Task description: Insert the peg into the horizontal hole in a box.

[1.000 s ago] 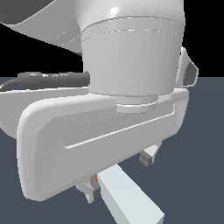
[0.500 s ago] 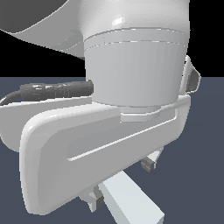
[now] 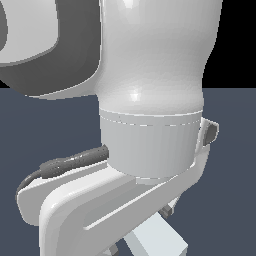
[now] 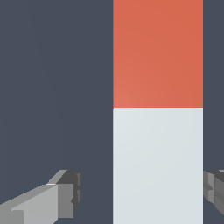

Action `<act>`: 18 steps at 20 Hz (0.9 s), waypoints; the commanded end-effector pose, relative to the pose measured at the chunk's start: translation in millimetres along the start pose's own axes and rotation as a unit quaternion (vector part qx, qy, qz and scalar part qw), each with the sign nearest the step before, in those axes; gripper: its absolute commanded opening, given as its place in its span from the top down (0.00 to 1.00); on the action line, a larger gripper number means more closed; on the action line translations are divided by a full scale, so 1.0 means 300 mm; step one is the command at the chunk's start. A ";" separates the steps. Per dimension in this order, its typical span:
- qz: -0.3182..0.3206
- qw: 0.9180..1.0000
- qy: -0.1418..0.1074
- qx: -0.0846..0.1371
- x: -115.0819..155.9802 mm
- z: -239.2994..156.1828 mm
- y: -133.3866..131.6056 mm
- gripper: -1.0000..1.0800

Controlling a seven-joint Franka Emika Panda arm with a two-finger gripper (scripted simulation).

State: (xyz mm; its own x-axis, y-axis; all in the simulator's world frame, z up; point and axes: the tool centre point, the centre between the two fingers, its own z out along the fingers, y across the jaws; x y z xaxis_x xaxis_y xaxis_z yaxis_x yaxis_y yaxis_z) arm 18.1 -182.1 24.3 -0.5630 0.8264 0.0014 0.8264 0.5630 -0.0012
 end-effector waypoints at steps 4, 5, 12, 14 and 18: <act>0.000 1.000 -0.001 -0.001 -0.005 0.014 0.004 1.00; 0.000 1.000 -0.001 -0.001 -0.005 0.014 0.004 1.00; 0.000 1.000 -0.001 -0.001 -0.005 0.014 0.004 1.00; 0.000 1.000 0.000 0.000 -0.003 0.014 0.004 1.00; 0.002 1.000 0.000 0.000 0.009 0.009 0.012 1.00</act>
State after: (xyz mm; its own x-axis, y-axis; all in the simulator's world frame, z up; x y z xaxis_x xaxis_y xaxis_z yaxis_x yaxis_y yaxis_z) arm 18.8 -181.0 20.2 -0.5598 0.8286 0.0013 0.8286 0.5598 -0.0015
